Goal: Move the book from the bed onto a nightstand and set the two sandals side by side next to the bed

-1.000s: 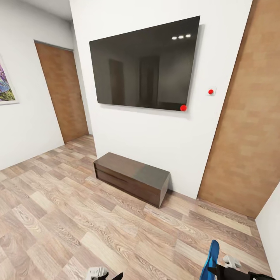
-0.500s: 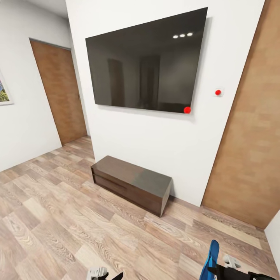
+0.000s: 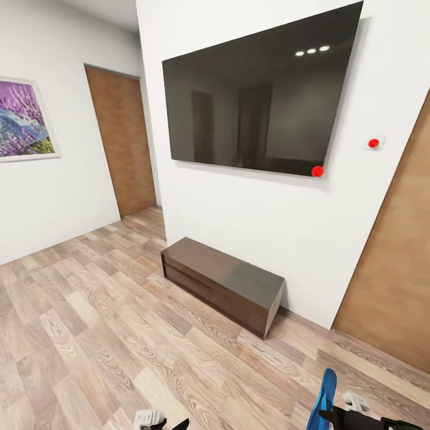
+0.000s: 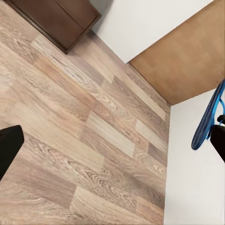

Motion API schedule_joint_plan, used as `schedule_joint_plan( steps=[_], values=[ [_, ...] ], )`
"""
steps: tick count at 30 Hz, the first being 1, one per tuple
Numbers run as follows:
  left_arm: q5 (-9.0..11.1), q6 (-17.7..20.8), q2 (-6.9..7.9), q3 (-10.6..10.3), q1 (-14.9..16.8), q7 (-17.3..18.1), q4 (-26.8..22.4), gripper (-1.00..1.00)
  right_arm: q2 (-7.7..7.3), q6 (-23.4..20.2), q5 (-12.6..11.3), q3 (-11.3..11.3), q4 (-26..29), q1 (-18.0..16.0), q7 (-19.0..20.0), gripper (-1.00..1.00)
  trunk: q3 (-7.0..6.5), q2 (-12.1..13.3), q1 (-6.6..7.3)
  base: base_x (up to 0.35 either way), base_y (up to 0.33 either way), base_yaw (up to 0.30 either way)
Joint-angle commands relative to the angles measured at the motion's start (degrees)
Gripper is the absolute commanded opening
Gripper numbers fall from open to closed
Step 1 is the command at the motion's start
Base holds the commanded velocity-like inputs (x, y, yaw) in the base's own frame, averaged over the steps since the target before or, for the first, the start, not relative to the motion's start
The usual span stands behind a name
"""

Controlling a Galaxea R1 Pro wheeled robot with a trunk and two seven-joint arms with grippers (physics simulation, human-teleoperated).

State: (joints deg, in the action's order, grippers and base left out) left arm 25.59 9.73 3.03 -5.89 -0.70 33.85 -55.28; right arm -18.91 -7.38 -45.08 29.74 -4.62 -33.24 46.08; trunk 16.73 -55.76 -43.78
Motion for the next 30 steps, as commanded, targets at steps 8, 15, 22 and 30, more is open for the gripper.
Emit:
schedule_joint_plan(
  steps=[8,15,22,30],
  values=[
    [0.6,0.5,0.04,-0.1,0.0,0.0,-0.1,1.0,0.01,-0.5,-0.7,0.2,-0.1,-0.1,0.3,-1.0,0.06,-0.1,-0.01,0.056,0.0,0.293],
    [0.6,0.5,0.04,-0.1,0.0,0.0,-0.1,1.0,0.01,-0.5,-0.7,0.2,-0.1,-0.1,0.3,-1.0,0.06,-0.1,-0.01,0.077,0.0,0.293],
    [0.6,0.5,0.04,-0.1,0.0,0.0,-0.1,1.0,0.01,-0.5,-0.7,0.2,-0.1,-0.1,0.3,-1.0,0.06,-0.1,-0.01,0.003,0.0,0.293],
    [0.6,0.5,0.04,-0.1,0.0,0.0,-0.1,1.0,0.01,-0.5,-0.7,0.2,-0.1,-0.1,0.3,-1.0,0.06,-0.1,-0.01,0.0,0.0,0.293]
  ],
)
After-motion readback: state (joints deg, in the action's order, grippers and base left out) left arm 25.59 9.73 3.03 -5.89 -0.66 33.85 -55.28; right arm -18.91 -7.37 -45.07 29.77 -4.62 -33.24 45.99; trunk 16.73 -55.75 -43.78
